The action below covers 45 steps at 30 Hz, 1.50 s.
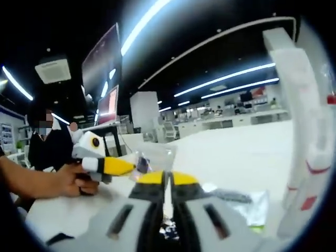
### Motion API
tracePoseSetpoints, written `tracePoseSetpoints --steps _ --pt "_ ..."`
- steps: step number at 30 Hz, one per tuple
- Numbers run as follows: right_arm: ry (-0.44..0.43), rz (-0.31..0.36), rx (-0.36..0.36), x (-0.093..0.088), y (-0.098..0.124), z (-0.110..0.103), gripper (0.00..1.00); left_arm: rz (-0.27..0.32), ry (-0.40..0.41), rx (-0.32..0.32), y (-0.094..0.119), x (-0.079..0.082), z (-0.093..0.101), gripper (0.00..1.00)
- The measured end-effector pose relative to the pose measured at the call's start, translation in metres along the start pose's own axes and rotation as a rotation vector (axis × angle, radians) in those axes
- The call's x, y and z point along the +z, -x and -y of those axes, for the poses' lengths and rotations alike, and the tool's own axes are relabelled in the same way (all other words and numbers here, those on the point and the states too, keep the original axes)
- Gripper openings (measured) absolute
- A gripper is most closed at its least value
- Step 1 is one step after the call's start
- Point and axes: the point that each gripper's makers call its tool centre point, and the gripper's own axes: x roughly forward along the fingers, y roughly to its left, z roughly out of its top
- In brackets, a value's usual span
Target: Arrange the skincare products in the storage area until every visible bottle or jar stands upright without overlapping.
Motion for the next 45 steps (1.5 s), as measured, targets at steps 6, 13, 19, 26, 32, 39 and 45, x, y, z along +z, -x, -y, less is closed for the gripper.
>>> tracePoseSetpoints --steps 6,13,19,26,32,39,45 --pt "0.031 -0.041 -0.026 -0.006 -0.001 0.003 0.00 -0.027 -0.001 0.050 0.000 0.001 -0.016 0.00" --pt "0.049 -0.086 -0.042 -0.015 -0.004 0.003 0.00 -0.060 0.038 0.107 -0.001 -0.003 -0.030 0.00" --pt "0.067 -0.131 -0.053 -0.023 -0.005 0.004 0.00 -0.107 0.064 0.155 -0.002 -0.019 -0.028 0.00" --pt "0.104 -0.190 -0.062 -0.034 -0.005 0.005 0.00 -0.142 0.074 0.206 -0.003 -0.028 -0.030 0.00" --pt "0.126 -0.234 -0.074 -0.041 -0.002 0.007 0.00 -0.173 0.056 0.226 -0.003 -0.036 -0.029 0.00" --pt "0.155 -0.267 -0.078 -0.047 -0.004 0.008 0.00 -0.196 0.041 0.251 -0.002 -0.044 -0.026 0.00" --pt "0.168 -0.281 -0.081 -0.049 -0.005 0.009 0.00 -0.209 0.029 0.261 -0.001 -0.049 -0.024 0.00"
